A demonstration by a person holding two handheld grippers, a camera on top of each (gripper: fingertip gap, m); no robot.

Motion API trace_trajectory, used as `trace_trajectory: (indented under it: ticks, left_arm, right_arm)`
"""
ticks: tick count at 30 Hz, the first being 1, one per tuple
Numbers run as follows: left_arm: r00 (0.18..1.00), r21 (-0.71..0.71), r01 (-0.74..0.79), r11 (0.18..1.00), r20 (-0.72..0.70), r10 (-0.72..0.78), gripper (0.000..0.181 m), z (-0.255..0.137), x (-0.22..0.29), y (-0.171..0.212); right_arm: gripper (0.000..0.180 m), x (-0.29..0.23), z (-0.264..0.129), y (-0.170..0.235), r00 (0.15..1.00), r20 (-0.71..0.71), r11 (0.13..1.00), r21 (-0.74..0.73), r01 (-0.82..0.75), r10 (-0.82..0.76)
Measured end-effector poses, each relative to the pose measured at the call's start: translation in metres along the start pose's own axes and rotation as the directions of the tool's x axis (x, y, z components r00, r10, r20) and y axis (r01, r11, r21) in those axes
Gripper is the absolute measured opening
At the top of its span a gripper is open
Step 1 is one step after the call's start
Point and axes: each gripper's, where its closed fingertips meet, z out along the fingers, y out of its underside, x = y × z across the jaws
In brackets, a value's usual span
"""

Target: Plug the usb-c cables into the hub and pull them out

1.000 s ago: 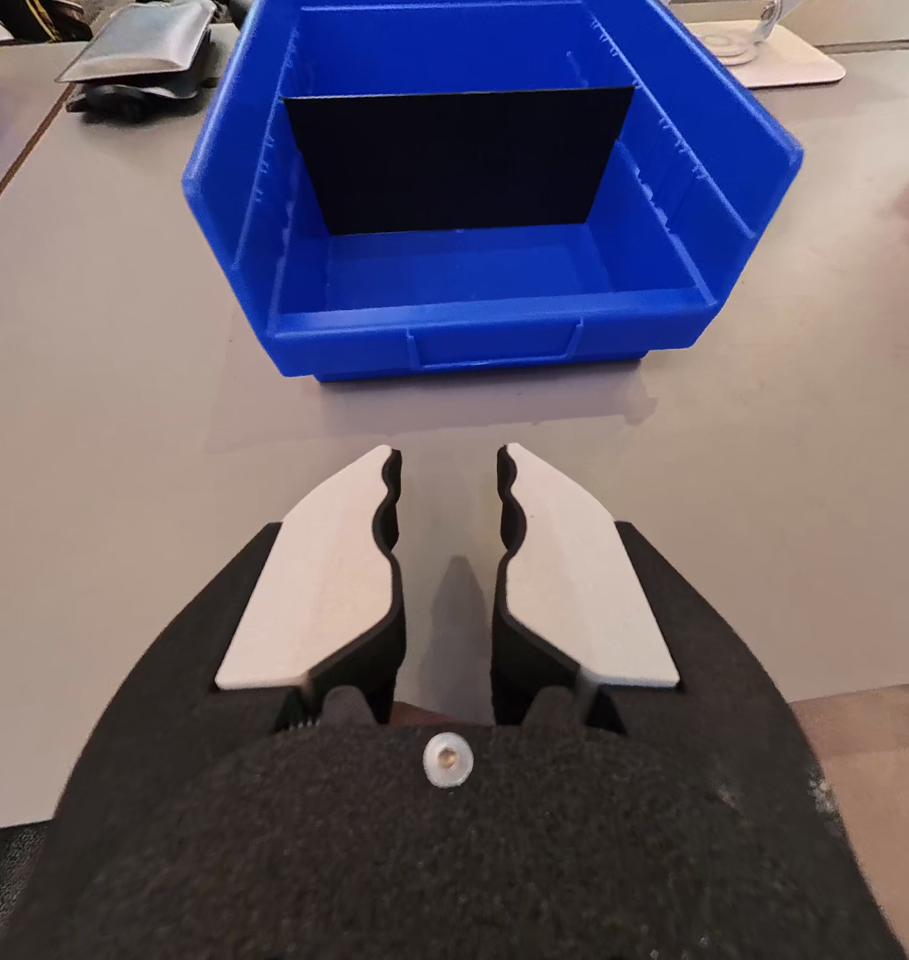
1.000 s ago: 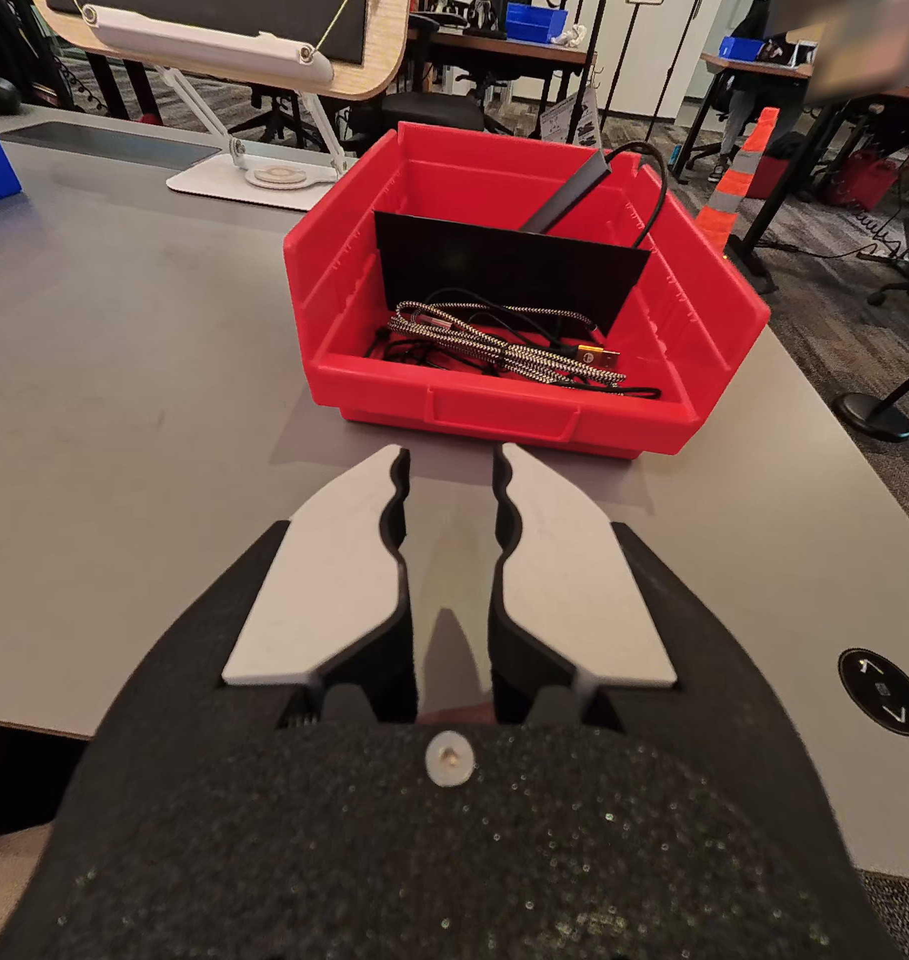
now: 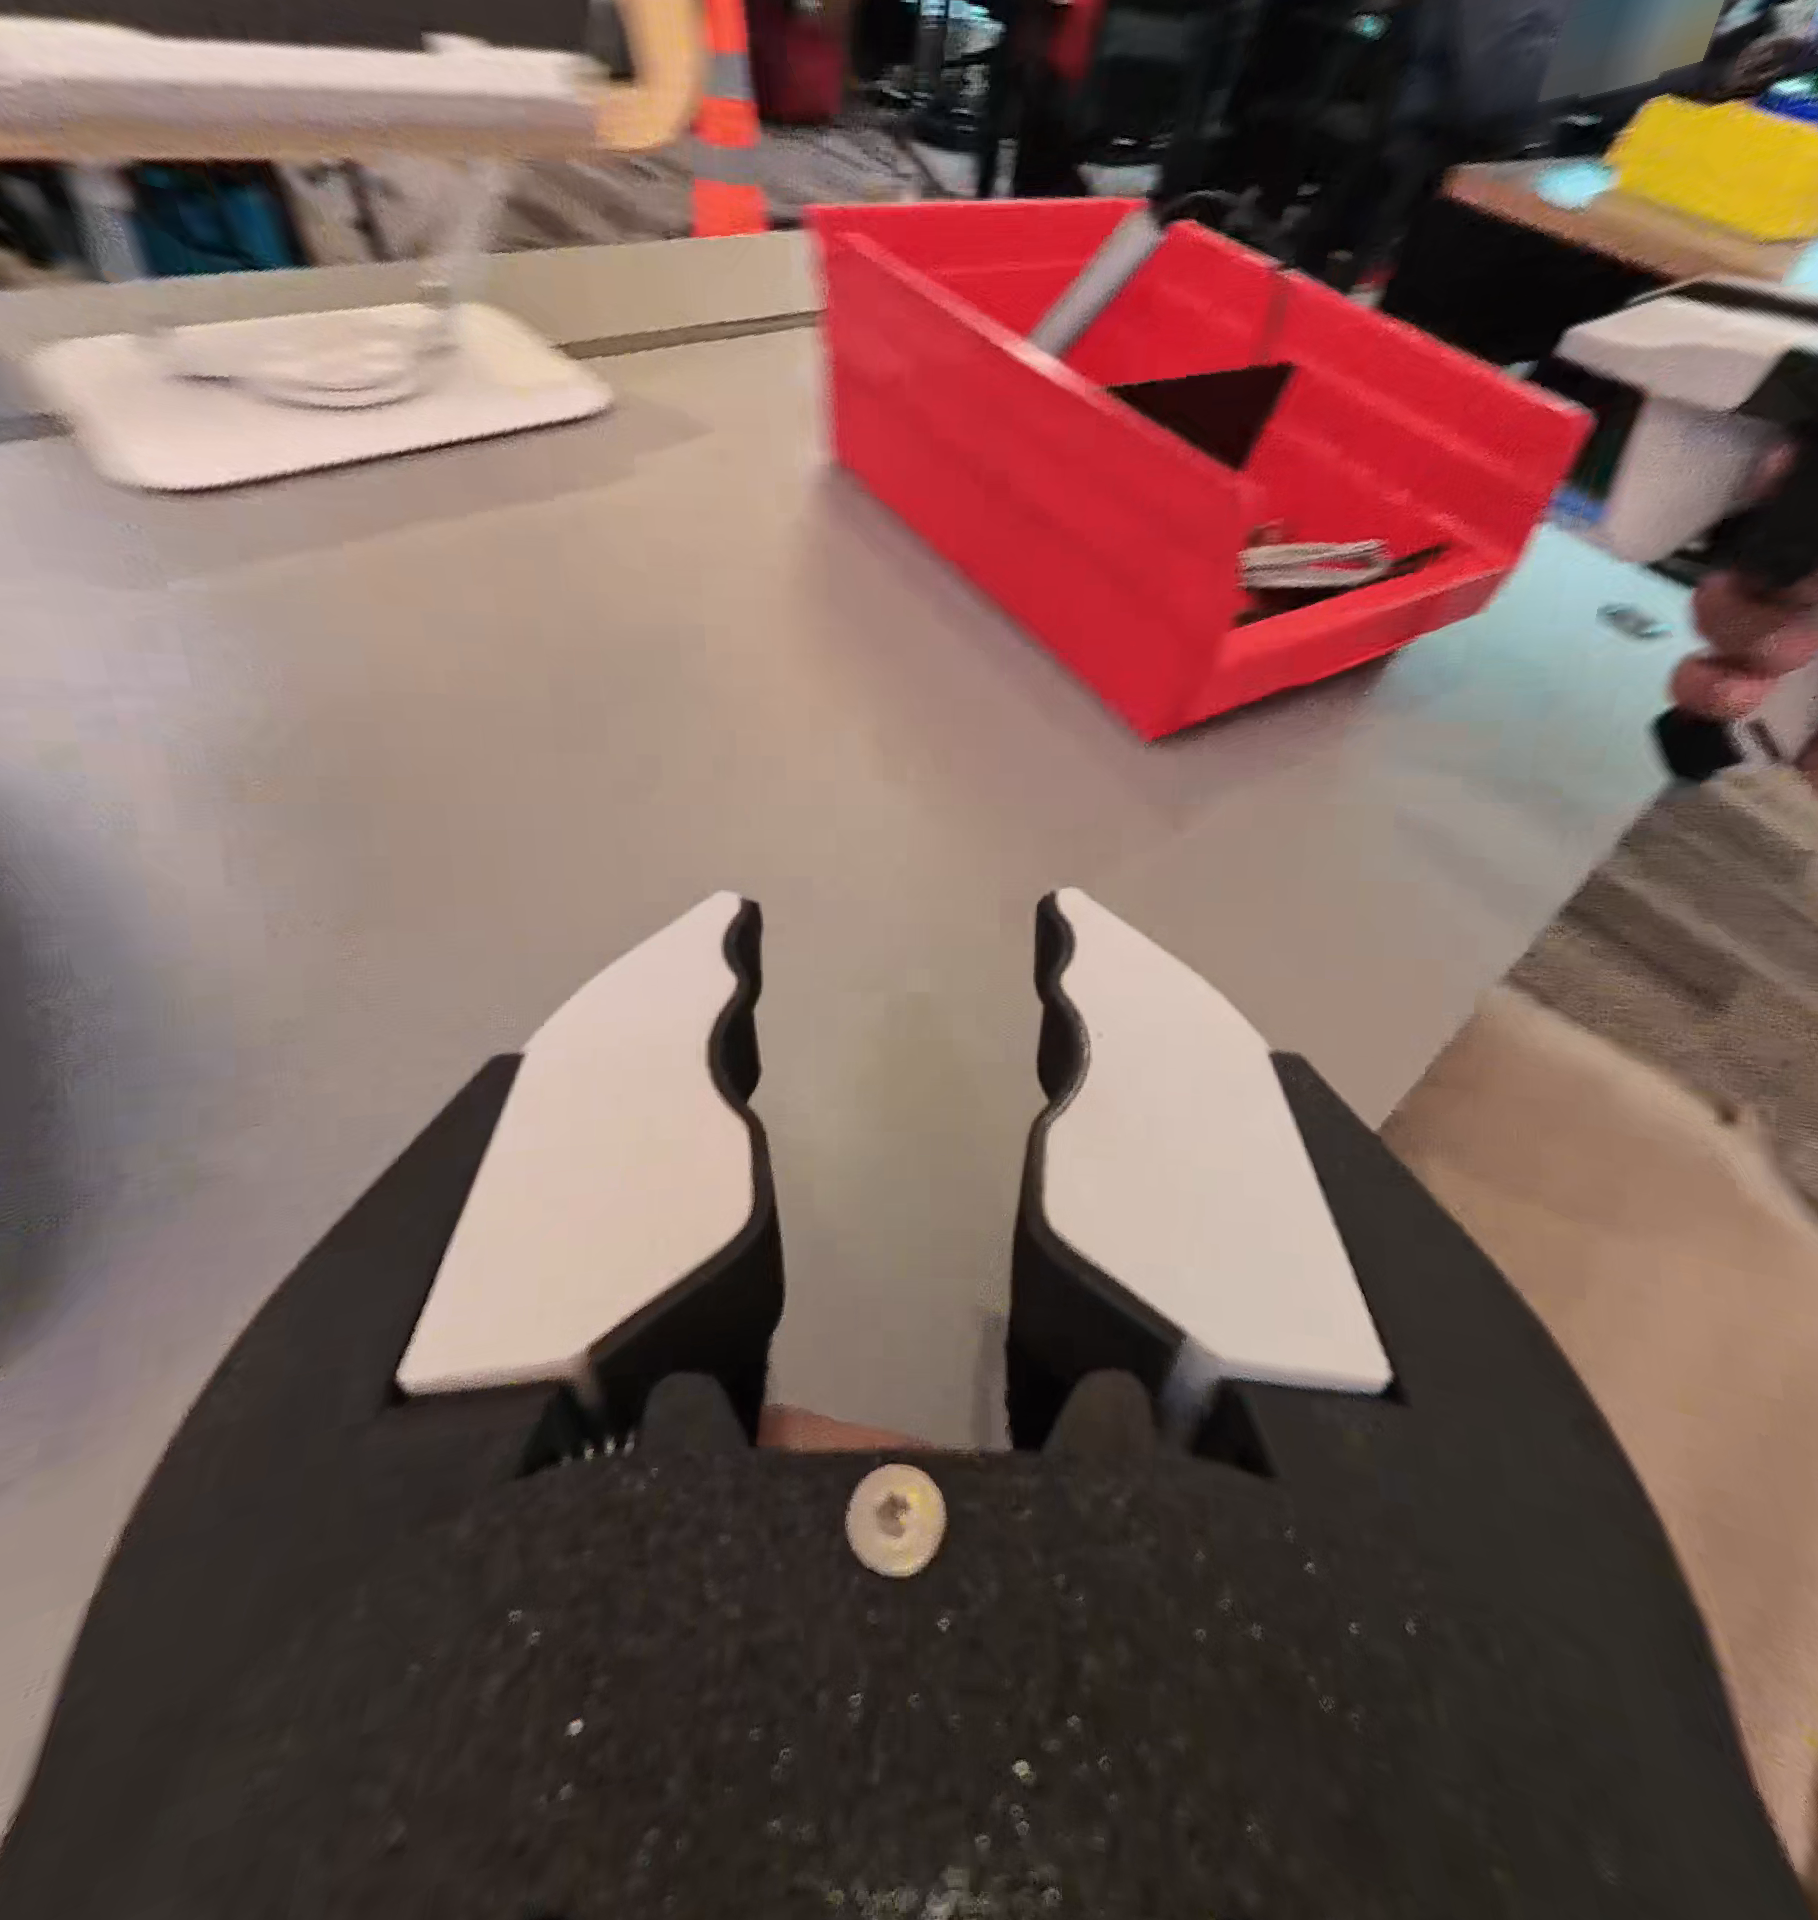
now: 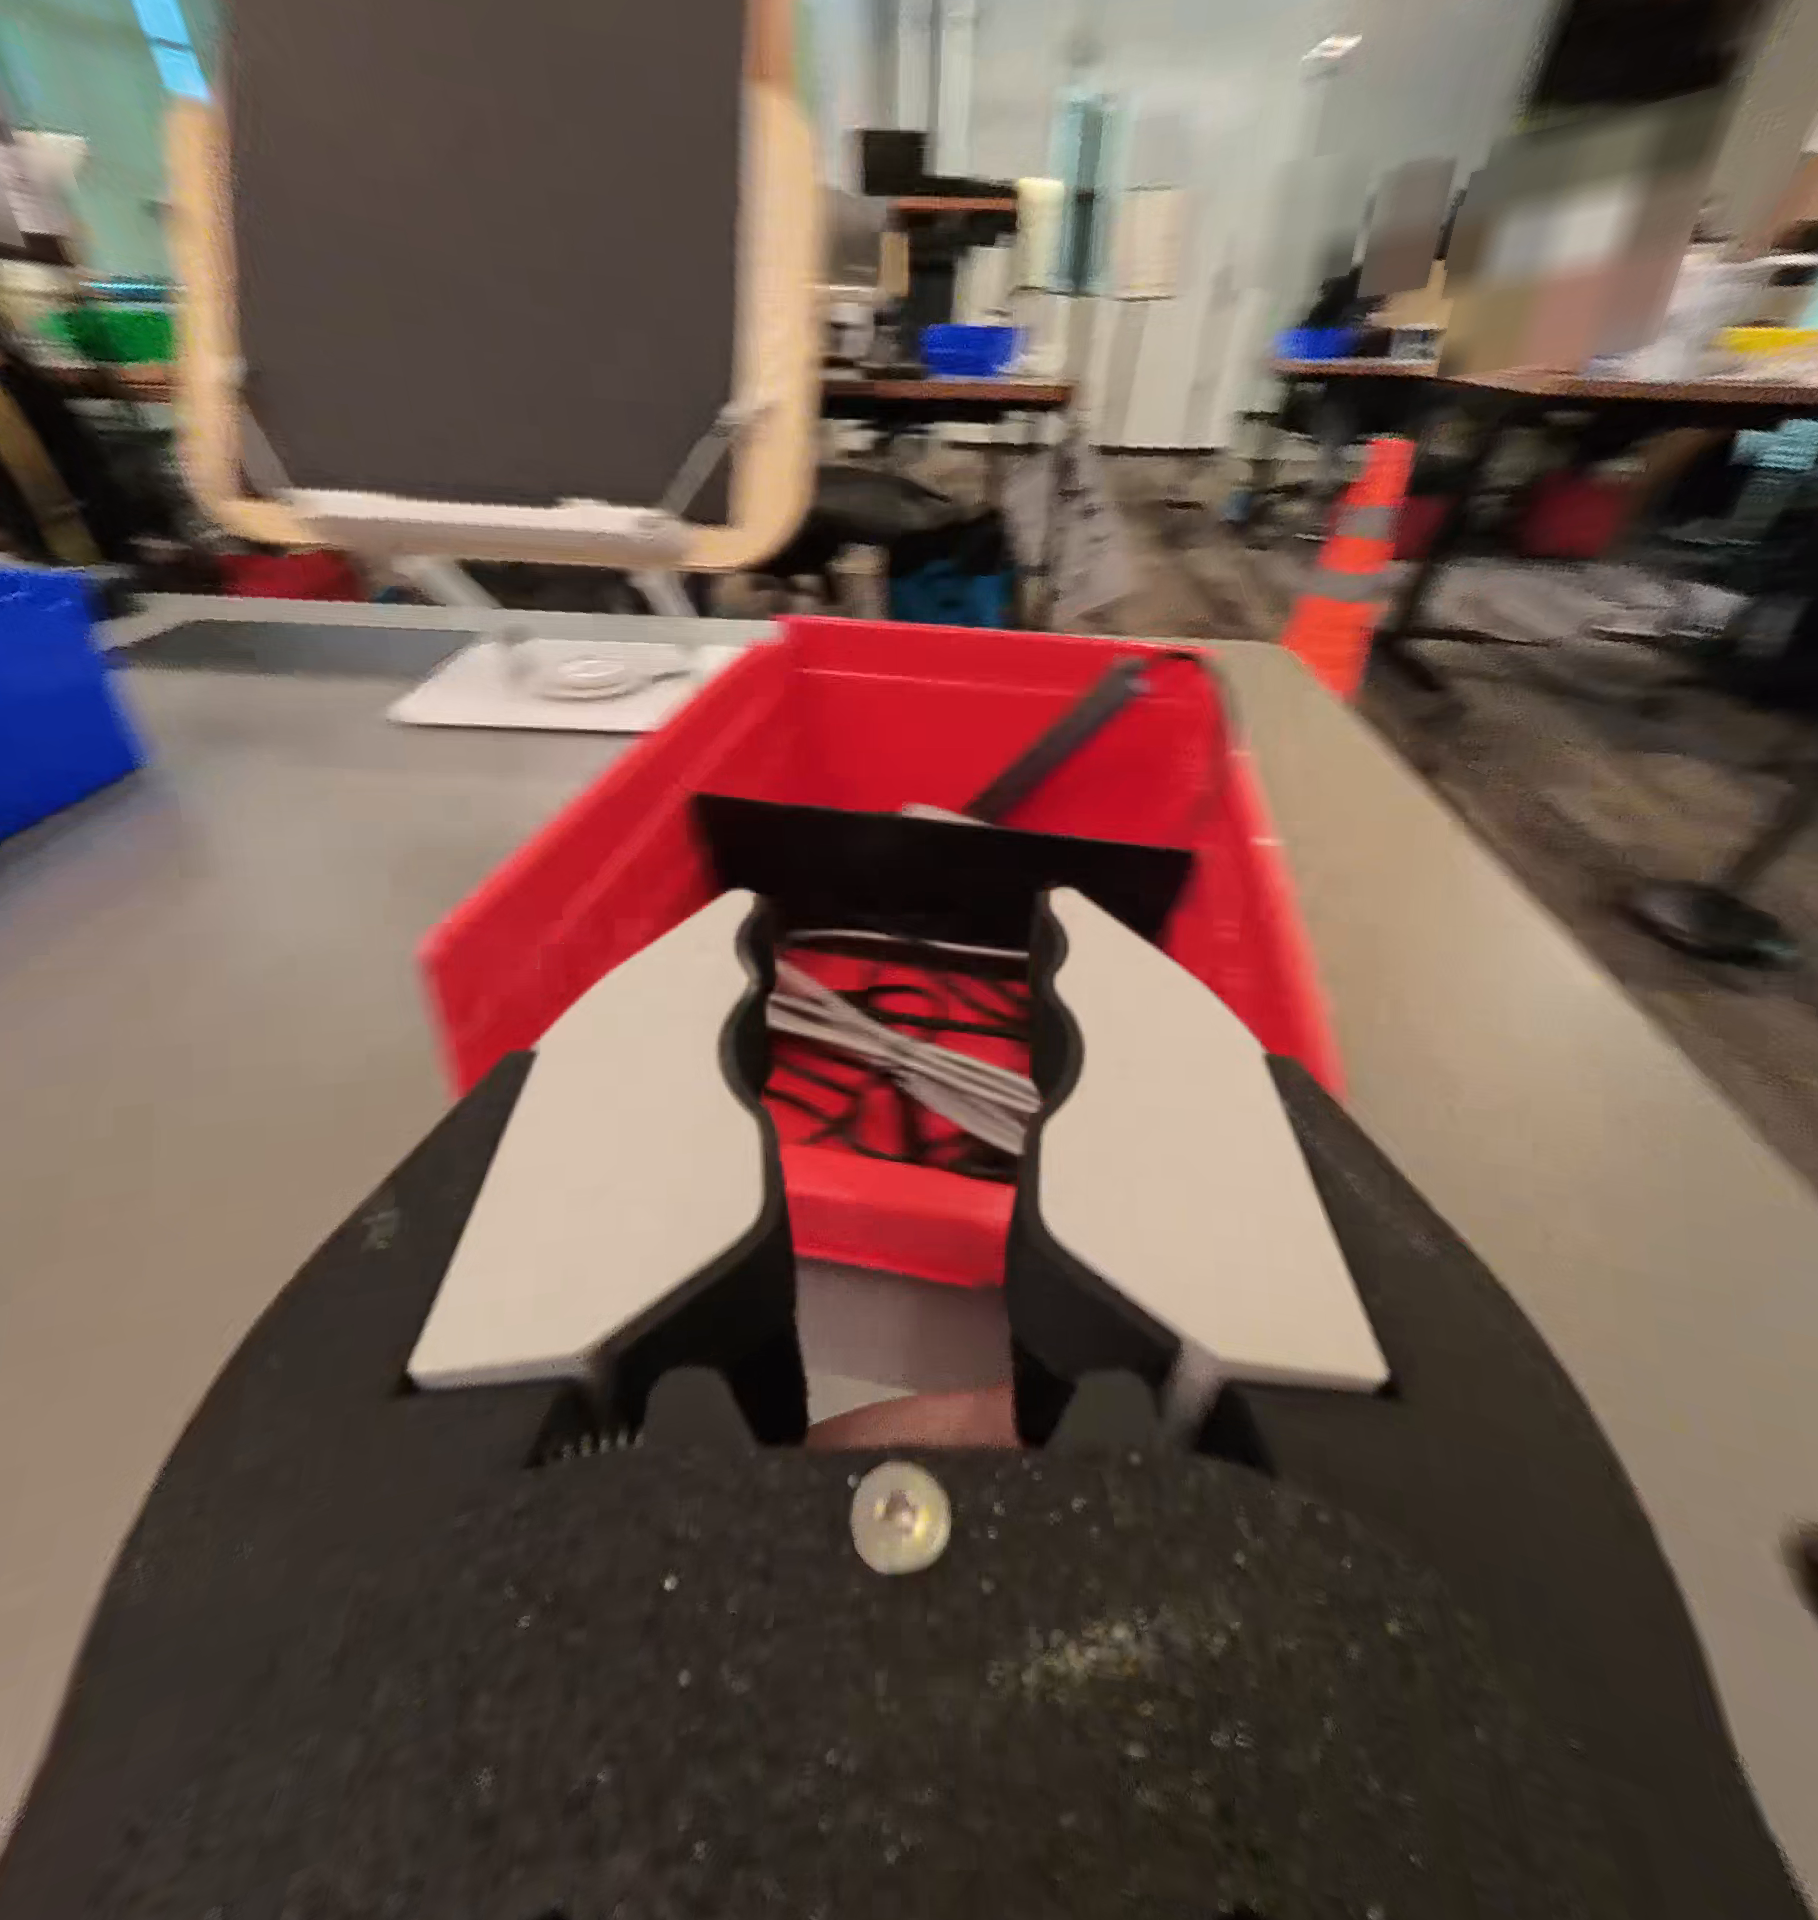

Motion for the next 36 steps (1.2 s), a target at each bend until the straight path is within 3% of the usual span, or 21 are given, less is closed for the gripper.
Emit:
trace_trajectory:
  ticks: [3, 9, 13, 14, 18, 20, 25, 29, 36]
  left_arm:
    - [0.997, -0.040, -0.007, 0.999, -0.071, 0.004, 0.052, 0.074, 0.059, -0.019]
    - [0.999, -0.117, 0.032, 0.993, 0.031, -0.029, 0.045, 0.181, 0.099, -0.035]
    - [0.988, -0.191, 0.061, 0.980, 0.152, -0.031, 0.017, 0.207, 0.081, -0.028]
    - [0.985, -0.195, 0.055, 0.979, 0.173, -0.021, 0.014, 0.208, 0.076, -0.028]
    - [0.973, -0.170, 0.057, 0.984, 0.230, -0.017, 0.006, 0.189, 0.064, -0.031]
    - [0.967, -0.127, 0.078, 0.989, 0.249, -0.044, 0.004, 0.168, 0.049, -0.032]
    - [0.935, -0.073, 0.038, 0.997, 0.355, -0.009, 0.004, 0.094, -0.016, -0.035]
    - [0.882, -0.093, 0.016, 0.996, 0.470, 0.030, 0.004, 0.043, -0.078, -0.023]
    - [0.880, -0.143, 0.104, 0.984, 0.474, -0.024, 0.005, 0.024, -0.135, 0.010]
  right_arm:
    - [0.046, 0.059, -0.002, 0.022, 0.984, -0.176, 0.998, -0.065, -0.001, -0.010]
    - [0.044, 0.069, 0.031, 0.064, 0.993, -0.089, 0.971, -0.220, -0.096, 0.078]
    - [0.003, 0.079, 0.041, 0.067, 0.982, -0.158, 0.958, -0.249, -0.143, 0.105]
    - [0.003, 0.076, 0.041, 0.066, 0.981, -0.148, 0.955, -0.249, -0.163, 0.129]
    - [0.002, 0.054, 0.030, 0.049, 0.983, -0.185, 0.978, -0.200, -0.059, 0.022]
    - [0.002, 0.029, 0.024, 0.036, 0.988, -0.146, 0.986, -0.145, -0.080, 0.059]
    - [0.003, -0.062, 0.033, 0.022, 0.998, -0.010, 0.988, -0.144, -0.058, 0.057]
    - [0.004, -0.140, 0.060, 0.035, 0.996, 0.085, 0.978, -0.206, -0.018, 0.036]
    - [0.003, -0.199, 0.085, 0.054, 0.993, 0.093, 0.968, -0.247, -0.042, 0.067]
